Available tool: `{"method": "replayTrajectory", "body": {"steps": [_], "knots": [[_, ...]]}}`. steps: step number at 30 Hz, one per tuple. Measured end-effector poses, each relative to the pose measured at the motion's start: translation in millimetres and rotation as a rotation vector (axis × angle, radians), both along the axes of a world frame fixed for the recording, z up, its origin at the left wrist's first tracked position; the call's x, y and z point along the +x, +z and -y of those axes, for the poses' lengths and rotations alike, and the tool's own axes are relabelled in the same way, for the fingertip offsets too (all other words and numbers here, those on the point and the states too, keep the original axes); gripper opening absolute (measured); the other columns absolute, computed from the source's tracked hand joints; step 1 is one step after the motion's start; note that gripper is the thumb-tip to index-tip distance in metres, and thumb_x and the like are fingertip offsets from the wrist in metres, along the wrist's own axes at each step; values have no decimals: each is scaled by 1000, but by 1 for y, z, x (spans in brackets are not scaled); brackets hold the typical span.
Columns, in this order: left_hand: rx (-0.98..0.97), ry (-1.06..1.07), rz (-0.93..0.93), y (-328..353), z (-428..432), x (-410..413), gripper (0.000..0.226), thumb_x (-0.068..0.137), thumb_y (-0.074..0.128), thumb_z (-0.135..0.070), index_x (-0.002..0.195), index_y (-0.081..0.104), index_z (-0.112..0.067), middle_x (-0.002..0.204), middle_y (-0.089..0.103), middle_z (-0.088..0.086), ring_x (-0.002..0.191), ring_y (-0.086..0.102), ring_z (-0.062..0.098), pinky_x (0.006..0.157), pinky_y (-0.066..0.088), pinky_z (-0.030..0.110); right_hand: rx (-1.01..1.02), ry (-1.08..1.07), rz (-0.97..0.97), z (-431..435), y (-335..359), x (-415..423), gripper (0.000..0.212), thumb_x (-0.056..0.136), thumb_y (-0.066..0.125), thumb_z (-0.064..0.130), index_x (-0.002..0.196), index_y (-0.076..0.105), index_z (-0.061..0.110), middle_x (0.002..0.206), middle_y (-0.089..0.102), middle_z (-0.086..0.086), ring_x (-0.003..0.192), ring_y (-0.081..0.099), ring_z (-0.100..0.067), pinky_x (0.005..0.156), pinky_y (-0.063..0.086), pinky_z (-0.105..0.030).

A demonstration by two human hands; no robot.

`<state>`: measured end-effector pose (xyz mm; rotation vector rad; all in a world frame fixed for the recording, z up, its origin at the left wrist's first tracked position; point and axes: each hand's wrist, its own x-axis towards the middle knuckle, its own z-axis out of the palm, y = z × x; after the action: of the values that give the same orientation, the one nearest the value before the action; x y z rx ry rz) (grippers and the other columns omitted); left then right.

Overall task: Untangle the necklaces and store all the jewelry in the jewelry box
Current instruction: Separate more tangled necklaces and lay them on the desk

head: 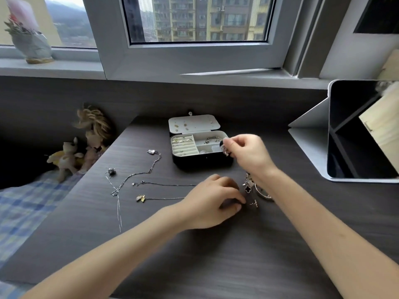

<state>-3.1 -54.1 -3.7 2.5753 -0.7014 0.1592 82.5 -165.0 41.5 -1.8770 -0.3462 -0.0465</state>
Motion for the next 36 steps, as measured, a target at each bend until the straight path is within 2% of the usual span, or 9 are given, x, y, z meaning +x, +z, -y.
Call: {"method": "replayTrajectory", "body": {"steps": [2,6,9,13,16,20,28,32,36], "knots": [[-57,8,-13,1,1,8,41,81,43,-46,97,72,-21,103,64,0,93,59,24,88,38,24,94,20,-27,12,15,-7,19,92,60,18,74,64,13,64,59,4,55,49,-1,53,39,-12],[-182,8,-78,9,3,18,31,83,55,-35,98,74,-16,100,65,1,93,61,16,84,44,22,164,121,-77,44,35,-33,18,90,60,20,73,64,15,55,58,10,51,47,-2,51,39,-16],[-282,62,-56,11,-5,20,12,84,61,-18,89,72,-19,91,60,-4,85,59,12,75,44,22,33,250,-127,63,29,-60,16,87,62,20,72,67,16,56,60,8,53,46,-7,53,38,-21],[-352,161,-13,15,-15,11,12,84,61,-11,88,72,-15,82,63,-6,74,59,13,62,37,10,-275,369,-64,71,1,-88,17,85,66,22,68,68,21,62,63,10,58,51,-2,59,40,-18],[-413,115,-133,23,-20,-2,13,82,61,-7,87,71,-14,77,69,-3,69,59,7,57,34,6,-490,370,133,68,-21,-100,12,83,68,30,72,66,27,69,62,14,67,55,-2,62,39,-13],[-368,3,-298,35,-25,-13,14,86,61,-1,91,70,-10,77,72,0,64,57,2,56,34,6,-552,424,214,57,-28,-103,13,80,69,40,77,68,28,72,58,15,73,52,-2,66,37,-13],[-266,-38,-328,33,-34,-9,7,83,68,-14,89,72,-15,73,66,-8,65,56,8,55,33,7,-405,439,145,64,-14,-70,4,80,74,23,76,73,21,68,65,13,65,57,-9,61,40,-15],[-230,-122,-279,23,-38,-21,7,77,69,-26,75,68,-20,69,57,-8,65,53,11,59,34,8,-459,549,157,65,-21,-76,12,74,69,42,74,69,30,68,59,18,62,52,-7,57,36,-11],[-136,-110,-260,15,-37,-35,28,71,66,-56,75,65,-28,71,52,-13,70,52,8,59,37,11,-649,579,239,66,-27,-85,26,69,60,59,80,64,35,69,52,20,67,48,6,60,36,-10]]}}
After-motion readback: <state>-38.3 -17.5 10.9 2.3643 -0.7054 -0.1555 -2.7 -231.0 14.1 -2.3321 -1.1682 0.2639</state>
